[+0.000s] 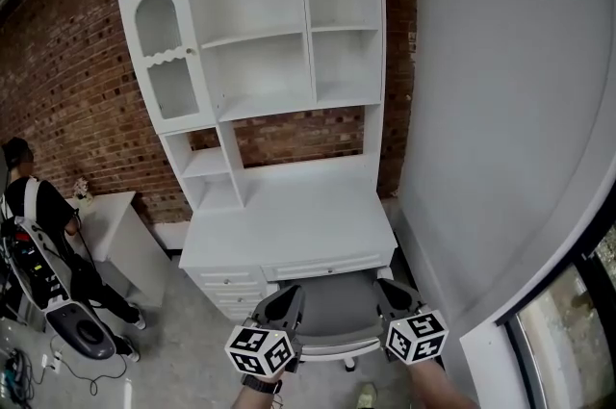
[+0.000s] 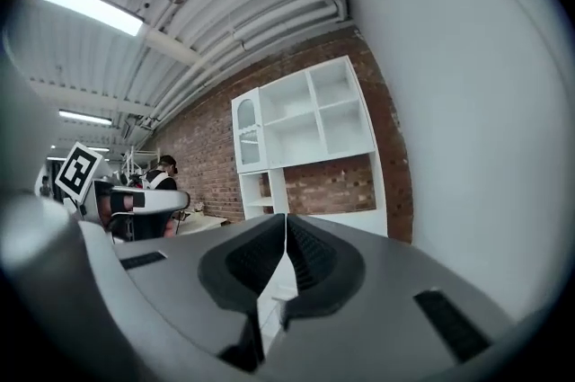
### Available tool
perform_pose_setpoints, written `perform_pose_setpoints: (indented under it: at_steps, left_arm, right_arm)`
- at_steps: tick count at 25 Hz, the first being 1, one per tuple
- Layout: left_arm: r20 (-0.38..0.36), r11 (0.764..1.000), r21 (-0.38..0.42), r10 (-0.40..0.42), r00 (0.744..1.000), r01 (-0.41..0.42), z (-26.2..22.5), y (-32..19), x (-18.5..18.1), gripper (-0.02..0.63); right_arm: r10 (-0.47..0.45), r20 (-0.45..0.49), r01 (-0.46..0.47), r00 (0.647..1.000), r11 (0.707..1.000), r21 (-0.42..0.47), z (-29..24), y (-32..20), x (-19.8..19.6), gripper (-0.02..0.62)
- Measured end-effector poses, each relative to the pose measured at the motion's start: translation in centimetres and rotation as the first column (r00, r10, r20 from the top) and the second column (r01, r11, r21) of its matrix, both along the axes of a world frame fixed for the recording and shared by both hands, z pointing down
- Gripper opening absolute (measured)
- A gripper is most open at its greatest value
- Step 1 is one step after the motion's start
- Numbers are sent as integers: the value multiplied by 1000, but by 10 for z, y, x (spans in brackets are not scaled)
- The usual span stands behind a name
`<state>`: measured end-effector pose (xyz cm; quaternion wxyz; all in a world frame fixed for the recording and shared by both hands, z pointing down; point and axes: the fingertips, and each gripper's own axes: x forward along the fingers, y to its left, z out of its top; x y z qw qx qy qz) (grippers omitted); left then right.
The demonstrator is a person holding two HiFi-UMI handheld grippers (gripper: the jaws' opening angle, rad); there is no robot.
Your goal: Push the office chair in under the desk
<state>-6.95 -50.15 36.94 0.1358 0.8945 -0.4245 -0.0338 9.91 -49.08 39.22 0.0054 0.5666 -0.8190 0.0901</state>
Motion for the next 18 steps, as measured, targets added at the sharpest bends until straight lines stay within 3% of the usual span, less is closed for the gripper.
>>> perform_pose_setpoints:
  at_steps: [10, 18]
  left_arm:
    - [14, 995, 73, -62, 998, 61, -39, 2, -18, 8]
    - [22, 990, 87, -111, 994, 109, -40, 0, -29, 6]
  right_arm:
    - [29, -75, -20, 997, 993, 121, -58, 5, 4, 5]
    - [36, -72, -28, 997, 992, 121, -54, -1, 18, 5]
